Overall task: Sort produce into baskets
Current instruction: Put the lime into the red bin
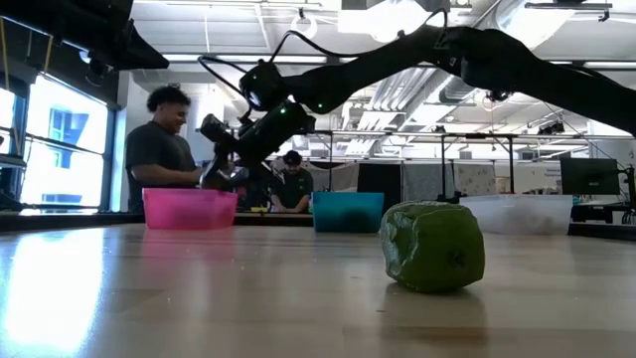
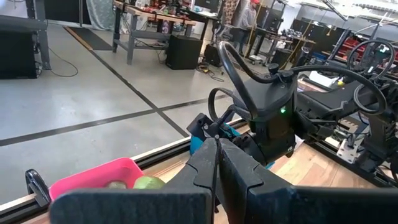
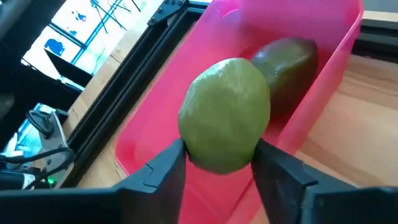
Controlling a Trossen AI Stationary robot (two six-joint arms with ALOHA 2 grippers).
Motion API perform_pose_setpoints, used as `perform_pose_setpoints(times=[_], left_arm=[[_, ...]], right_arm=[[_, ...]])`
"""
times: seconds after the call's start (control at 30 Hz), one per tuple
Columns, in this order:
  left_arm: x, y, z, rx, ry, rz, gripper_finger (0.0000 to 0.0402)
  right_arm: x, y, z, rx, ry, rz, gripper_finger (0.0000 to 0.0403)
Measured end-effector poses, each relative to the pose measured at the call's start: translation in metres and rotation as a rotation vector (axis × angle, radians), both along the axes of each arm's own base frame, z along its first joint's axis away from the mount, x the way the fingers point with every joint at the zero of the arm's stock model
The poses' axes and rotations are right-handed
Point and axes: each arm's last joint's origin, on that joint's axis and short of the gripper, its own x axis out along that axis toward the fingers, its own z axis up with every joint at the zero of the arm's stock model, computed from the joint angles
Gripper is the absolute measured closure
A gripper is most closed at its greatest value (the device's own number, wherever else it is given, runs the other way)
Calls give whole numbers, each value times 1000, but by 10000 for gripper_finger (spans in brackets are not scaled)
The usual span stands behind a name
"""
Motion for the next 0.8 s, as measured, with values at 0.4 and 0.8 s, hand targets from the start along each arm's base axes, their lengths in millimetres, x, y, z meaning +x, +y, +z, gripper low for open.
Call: perform_pose_setpoints(times=[0.4, 0.8], left_arm=[[0, 0, -3, -2, 39, 1, 399], [0, -1, -3, -5, 43, -29, 399]], right_arm=[[0, -1, 5, -53, 10, 105, 163], [-4, 36, 25, -243, 221, 226, 388]])
